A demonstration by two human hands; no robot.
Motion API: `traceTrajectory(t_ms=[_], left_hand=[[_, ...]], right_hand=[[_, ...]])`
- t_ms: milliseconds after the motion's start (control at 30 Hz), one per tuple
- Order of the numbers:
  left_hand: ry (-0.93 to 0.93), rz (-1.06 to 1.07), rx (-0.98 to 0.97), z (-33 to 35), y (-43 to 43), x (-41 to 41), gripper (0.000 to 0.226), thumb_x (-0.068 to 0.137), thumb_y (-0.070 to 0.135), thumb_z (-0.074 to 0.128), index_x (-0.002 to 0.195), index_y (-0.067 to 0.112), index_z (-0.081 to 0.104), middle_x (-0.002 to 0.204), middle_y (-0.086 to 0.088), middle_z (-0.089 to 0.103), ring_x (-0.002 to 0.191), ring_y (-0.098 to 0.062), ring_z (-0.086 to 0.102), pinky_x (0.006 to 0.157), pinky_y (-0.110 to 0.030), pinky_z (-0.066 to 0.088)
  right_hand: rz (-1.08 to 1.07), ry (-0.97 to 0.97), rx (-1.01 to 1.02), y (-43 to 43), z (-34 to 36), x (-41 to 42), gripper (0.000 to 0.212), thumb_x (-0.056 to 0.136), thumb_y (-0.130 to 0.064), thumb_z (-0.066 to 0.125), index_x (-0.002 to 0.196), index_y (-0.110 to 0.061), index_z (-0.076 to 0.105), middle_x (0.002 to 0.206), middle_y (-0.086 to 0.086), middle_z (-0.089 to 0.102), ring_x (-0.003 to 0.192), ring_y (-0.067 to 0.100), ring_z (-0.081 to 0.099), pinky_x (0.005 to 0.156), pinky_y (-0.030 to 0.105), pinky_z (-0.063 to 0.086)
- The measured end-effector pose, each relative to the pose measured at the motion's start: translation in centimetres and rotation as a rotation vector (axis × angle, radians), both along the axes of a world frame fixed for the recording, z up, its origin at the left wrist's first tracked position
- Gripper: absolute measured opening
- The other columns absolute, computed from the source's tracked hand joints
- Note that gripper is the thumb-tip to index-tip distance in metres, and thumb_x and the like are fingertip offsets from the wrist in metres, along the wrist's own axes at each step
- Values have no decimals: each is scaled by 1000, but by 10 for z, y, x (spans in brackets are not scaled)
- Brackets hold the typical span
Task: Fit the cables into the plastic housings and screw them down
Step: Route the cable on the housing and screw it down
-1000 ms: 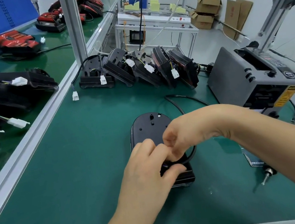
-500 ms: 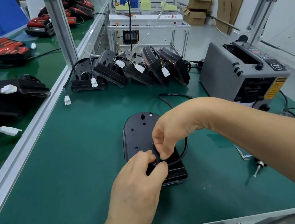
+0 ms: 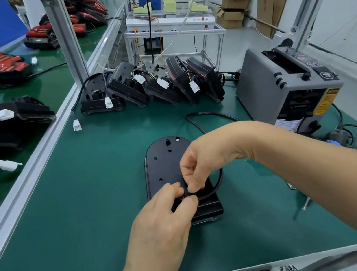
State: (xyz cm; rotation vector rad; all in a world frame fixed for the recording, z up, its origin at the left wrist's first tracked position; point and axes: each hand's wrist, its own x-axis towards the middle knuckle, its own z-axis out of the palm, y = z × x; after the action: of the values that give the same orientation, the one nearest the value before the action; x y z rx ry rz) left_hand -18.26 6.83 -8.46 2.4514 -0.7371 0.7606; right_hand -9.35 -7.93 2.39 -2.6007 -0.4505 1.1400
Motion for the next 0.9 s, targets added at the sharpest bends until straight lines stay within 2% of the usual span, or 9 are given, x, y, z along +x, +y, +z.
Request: traceTrajectory(t_ms=[233,400,567,667,733,800,867,900], left_hand=[[-9,3,-4,1,-1,1,14,70,2,66,78,12,72,81,-7,63,73,-25,68,49,-29,52],[-17,16,-5,1,-2,1,14,72,0,70,76,13,71,81,-6,62,77,-21,69,49,-27,50],[1,18,-12,2,-2,0,11,71,3,71,75,13,70,81,-6,61,73,-23,68,47,-29,51],[26,6,-17,1,-2,0,24,63,-3,84,75,13,70,82,-7,62,78,-22,69,50,-27,52],[32,-7,-7,0,-2,0,27,59,-2,85,77,13,71,82,-6,62,81,-20,70,50,-28,53],[33,-7,2,-1,-1,1,28,58,-2,86,78,13,72,83,-7,63,82,-20,70,48,-30,53],[32,-5,3,-2,-1,2,29,58,-2,85,79,12,72,83,-7,63,83,-21,70,48,-30,53],[32,-6,1,-2,-1,2,29,59,-2,85,79,12,71,83,-7,63,83,-21,70,48,-30,53]], right_hand=[[-51,-60,61,-6,-4,-8,10,85,-36,68,85,-26,64,79,-15,65,75,-3,54,69,18,36],[-167,-84,271,-19,-15,-18,3,87,-28,66,87,-25,66,90,-7,69,83,2,58,84,20,42],[-260,-154,391,-27,-19,-24,5,86,-22,66,87,-27,67,87,-11,69,77,-1,57,74,18,42],[-393,-292,495,-41,-16,-33,8,86,-21,66,82,-28,68,81,-13,69,70,-3,54,64,12,40],[-528,-420,526,-61,-14,-41,9,86,-20,65,81,-27,68,77,-12,67,63,0,54,61,15,43],[-692,-599,462,-90,-14,-49,11,87,-20,62,80,-27,67,71,-13,66,62,6,58,59,26,50],[-821,-775,248,-125,-14,-54,13,87,-22,60,77,-29,64,65,-14,64,60,6,61,63,28,53],[-859,-804,101,-143,-14,-54,12,87,-23,58,77,-28,62,67,-12,63,62,10,61,66,31,53]])
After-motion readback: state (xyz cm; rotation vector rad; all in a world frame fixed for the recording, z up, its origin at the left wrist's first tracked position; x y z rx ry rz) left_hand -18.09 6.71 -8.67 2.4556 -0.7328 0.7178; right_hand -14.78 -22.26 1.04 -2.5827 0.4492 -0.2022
